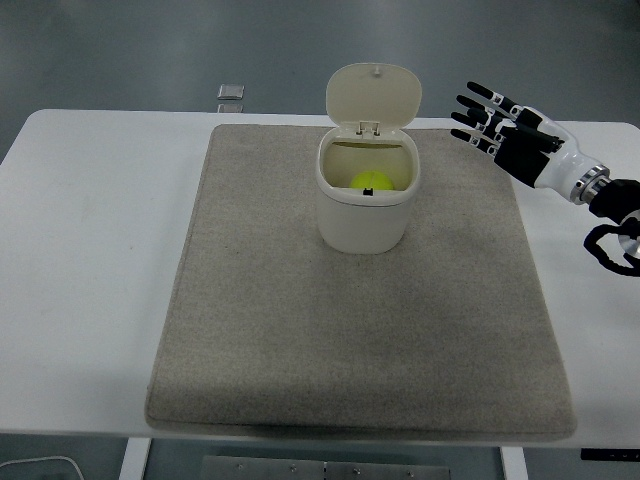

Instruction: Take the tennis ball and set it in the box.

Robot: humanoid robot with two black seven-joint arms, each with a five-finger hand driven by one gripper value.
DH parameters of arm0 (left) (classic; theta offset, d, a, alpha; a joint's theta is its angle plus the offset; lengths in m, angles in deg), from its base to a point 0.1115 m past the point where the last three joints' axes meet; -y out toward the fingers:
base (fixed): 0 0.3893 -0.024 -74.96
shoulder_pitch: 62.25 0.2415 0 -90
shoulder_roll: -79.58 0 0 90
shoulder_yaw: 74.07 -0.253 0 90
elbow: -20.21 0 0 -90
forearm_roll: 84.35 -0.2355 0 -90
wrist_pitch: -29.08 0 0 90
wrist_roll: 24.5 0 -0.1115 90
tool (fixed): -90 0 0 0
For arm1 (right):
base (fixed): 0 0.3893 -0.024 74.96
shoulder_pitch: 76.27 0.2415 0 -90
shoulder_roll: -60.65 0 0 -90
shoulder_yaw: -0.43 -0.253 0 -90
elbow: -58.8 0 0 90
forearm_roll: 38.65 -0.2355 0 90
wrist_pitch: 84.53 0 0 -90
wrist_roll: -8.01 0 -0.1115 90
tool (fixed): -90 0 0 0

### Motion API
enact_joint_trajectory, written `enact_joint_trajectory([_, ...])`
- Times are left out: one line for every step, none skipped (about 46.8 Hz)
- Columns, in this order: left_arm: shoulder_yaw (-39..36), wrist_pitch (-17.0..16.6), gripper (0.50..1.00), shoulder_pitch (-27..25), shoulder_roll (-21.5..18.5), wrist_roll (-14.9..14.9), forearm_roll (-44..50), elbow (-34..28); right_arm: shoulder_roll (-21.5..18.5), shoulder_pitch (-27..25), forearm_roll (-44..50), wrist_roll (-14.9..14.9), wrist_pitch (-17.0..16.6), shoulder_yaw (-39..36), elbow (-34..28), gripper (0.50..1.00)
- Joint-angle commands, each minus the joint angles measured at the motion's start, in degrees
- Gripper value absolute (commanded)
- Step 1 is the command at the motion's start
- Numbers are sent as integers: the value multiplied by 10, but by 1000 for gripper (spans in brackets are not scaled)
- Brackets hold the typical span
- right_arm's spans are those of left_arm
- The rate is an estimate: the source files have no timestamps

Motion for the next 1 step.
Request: enact_joint_trajectory([0, 0, 992, 0, 0, 0, 0, 0, 1, 1, 0, 1, 0, 0, -3, 913])
